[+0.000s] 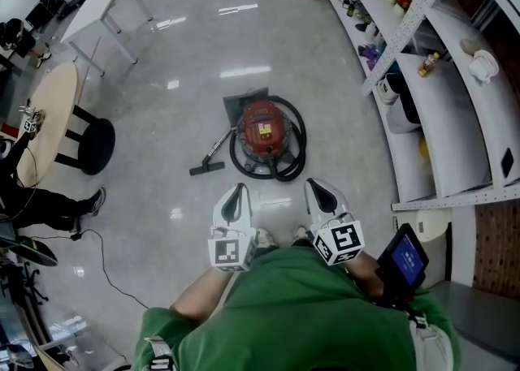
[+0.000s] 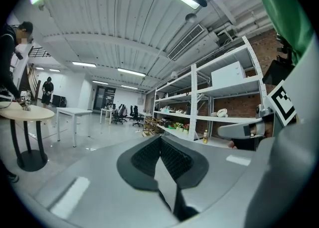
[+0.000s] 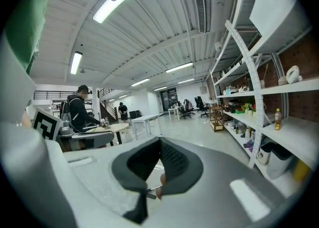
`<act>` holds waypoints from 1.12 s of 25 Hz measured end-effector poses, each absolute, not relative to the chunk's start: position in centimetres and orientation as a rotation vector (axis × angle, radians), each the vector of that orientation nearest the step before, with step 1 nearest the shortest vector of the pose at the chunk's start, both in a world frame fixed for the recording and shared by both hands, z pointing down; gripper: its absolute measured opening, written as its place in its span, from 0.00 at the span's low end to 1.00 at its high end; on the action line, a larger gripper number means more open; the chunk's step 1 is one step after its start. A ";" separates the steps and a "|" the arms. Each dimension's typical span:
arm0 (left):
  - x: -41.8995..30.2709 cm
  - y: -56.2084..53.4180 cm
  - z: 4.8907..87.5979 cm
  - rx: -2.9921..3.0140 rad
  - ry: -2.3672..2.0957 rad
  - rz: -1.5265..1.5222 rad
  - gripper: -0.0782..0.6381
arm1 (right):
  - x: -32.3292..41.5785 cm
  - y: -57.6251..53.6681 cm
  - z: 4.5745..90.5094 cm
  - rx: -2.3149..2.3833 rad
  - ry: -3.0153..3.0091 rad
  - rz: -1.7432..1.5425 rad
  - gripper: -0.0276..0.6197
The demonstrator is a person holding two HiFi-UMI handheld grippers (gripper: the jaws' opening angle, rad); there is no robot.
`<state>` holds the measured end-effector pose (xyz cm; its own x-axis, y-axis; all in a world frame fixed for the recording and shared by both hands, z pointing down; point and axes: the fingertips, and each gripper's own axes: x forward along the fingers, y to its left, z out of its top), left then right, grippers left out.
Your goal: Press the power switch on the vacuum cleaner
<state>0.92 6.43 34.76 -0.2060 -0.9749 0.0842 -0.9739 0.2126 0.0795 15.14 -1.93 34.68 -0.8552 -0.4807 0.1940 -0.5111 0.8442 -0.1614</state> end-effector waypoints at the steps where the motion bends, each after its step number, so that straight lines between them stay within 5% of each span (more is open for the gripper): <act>1: 1.1 6.5 34.8 1.899 -2.358 -0.010 0.12 | 15.4 -1.9 34.8 0.774 -2.874 0.319 0.04; 28: 3.4 5.3 35.9 1.921 -2.309 0.038 0.12 | 17.1 -2.8 35.4 0.776 -2.862 0.365 0.04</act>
